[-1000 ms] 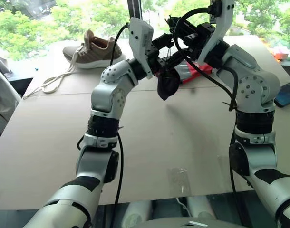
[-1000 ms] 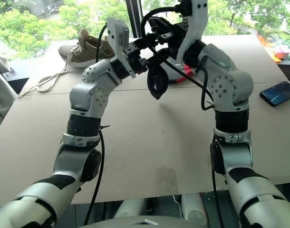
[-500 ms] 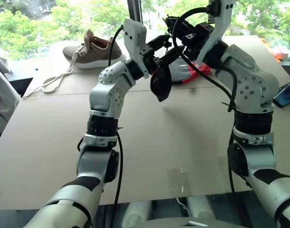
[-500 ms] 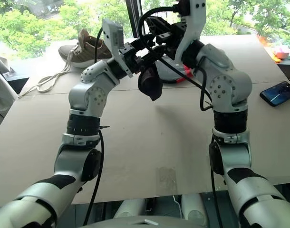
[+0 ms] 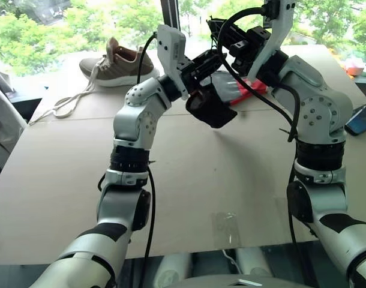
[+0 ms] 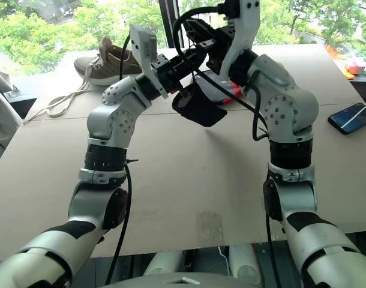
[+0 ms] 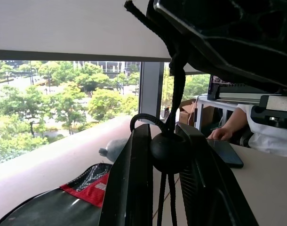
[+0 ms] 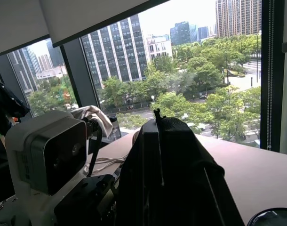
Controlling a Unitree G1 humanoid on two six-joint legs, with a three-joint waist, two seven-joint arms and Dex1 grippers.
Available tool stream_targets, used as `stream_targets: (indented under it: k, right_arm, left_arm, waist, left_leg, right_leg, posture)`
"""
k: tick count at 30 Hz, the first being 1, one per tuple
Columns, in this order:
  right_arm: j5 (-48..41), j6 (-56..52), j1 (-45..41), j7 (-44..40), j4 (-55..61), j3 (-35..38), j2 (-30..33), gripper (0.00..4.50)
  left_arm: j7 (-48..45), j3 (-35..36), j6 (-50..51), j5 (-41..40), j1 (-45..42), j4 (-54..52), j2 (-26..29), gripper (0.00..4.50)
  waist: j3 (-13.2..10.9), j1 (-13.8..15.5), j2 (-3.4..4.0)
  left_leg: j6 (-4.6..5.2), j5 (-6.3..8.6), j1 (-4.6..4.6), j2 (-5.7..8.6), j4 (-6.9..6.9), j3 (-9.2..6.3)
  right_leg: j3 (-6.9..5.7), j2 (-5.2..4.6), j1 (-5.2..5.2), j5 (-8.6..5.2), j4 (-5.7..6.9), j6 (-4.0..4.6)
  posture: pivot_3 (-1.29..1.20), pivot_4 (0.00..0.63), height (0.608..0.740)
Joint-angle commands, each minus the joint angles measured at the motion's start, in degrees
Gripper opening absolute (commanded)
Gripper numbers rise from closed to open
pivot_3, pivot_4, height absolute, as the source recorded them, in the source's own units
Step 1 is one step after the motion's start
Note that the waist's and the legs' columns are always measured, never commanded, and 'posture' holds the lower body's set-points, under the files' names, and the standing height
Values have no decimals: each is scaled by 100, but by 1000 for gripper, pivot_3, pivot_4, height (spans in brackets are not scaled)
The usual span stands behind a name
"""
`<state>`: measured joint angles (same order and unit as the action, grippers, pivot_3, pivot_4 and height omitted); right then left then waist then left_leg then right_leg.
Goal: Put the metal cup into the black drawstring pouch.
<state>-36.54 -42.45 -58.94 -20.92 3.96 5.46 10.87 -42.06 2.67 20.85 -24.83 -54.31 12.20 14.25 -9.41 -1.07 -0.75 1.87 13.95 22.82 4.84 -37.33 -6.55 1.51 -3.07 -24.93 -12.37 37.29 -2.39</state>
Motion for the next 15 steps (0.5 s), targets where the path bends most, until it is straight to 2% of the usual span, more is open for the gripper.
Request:
stream_targets:
  k: [1, 15]
  right_arm:
    - [-57, 97, -165, 9, 228, 75, -12, 0]
    - [71, 907, -883, 159, -558, 622, 63, 0]
  left_arm:
    - [15, -19, -28, 34, 2, -209, 42, 243]
    - [-25, -143, 106, 120, 384, -419, 163, 243]
  waist:
    - [0, 0, 0]
    - [0, -3, 0]
  left_leg:
    - [0, 0, 0, 0, 0, 0]
    - [0, 0, 4, 0, -1, 16]
  right_leg:
    - [0, 0, 0, 0, 0, 0]
    - [10, -2, -17, 0, 19, 0]
  posture:
    - [0, 150, 740]
    - [0, 150, 740]
